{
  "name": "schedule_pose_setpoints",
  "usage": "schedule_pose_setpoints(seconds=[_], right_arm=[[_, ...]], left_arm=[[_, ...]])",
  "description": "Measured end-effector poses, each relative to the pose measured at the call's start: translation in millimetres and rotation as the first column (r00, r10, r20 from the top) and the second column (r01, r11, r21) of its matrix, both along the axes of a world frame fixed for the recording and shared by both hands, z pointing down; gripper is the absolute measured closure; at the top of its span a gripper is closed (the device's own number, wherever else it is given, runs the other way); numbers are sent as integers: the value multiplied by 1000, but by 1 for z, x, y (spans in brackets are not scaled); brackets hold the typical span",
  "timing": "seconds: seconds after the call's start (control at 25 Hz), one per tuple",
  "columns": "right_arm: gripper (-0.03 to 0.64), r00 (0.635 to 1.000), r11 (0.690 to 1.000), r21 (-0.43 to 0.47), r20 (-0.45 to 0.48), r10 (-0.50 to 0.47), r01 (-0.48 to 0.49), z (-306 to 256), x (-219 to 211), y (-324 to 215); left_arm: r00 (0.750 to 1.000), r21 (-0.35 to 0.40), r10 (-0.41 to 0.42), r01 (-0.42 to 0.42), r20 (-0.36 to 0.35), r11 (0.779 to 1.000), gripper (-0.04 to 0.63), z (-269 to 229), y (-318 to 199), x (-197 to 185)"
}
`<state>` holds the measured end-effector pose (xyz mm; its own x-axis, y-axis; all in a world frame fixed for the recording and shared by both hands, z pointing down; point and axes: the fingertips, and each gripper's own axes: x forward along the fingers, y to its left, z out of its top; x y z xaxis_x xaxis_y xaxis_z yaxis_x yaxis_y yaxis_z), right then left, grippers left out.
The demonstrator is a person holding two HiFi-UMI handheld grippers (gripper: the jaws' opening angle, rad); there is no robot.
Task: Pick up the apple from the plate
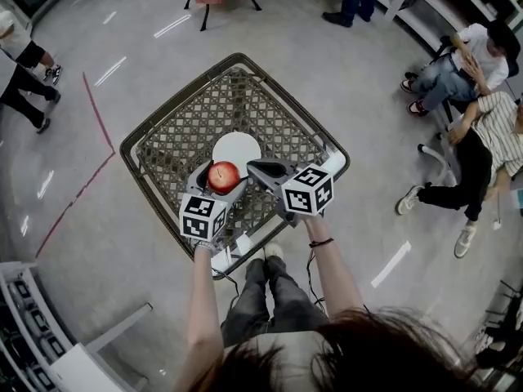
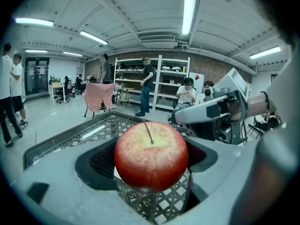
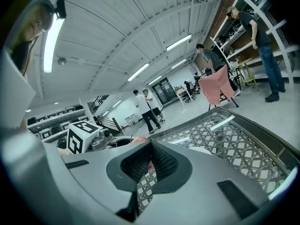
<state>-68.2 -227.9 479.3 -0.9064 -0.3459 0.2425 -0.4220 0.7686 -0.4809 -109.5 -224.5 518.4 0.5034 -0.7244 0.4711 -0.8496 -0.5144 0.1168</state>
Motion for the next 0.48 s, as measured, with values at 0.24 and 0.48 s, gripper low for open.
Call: schedule_pose_setpoints(seconds=[0.24,0.48], right_arm=[[607,999,1000,-2,33,15,-15,-14,1,10],[607,998,1000,7,58,22,-22,-27,4,19]], left_arm=[[1000,-1,-5,5,-13,1000,170,-14,12,2],[999,7,-17,18,-27,1000,170,-27,23,3]])
